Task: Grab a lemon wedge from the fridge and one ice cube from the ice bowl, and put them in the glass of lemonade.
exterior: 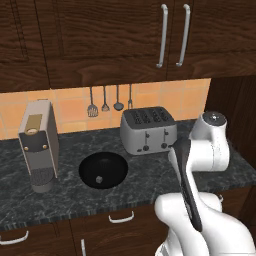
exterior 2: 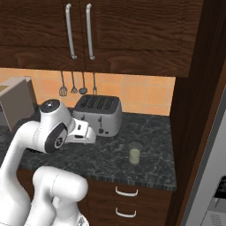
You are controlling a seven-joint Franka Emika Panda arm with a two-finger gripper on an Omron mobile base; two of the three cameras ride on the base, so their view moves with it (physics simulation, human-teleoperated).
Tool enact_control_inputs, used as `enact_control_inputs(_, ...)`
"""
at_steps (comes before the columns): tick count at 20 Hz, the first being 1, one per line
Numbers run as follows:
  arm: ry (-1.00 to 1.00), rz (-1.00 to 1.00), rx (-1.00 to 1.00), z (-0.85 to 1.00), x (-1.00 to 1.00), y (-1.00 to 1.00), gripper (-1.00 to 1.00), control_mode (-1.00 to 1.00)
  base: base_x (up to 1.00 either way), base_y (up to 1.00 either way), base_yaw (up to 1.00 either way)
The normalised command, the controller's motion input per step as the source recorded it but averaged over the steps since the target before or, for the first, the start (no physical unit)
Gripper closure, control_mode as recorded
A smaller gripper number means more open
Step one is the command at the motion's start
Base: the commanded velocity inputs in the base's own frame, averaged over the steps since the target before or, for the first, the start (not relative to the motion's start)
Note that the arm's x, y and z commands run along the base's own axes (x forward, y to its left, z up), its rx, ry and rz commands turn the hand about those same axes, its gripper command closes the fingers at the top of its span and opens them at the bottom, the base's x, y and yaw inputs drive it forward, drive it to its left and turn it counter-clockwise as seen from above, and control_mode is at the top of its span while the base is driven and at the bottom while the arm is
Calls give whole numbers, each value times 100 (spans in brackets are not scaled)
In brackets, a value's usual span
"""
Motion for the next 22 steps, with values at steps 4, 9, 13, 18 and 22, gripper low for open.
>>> enact_control_inputs(4,-11,5,4,0,-9,73,-100,-100,0,0,0)
enact_control_inputs(9,-2,6,0,14,-32,10,-100,-100,0,0,0)
enact_control_inputs(13,0,0,10,46,-38,0,-100,-100,0,0,0)
enact_control_inputs(18,0,0,3,19,-21,0,-100,-100,0,0,0)
enact_control_inputs(22,0,0,0,0,-2,0,-100,100,-5,0,0)
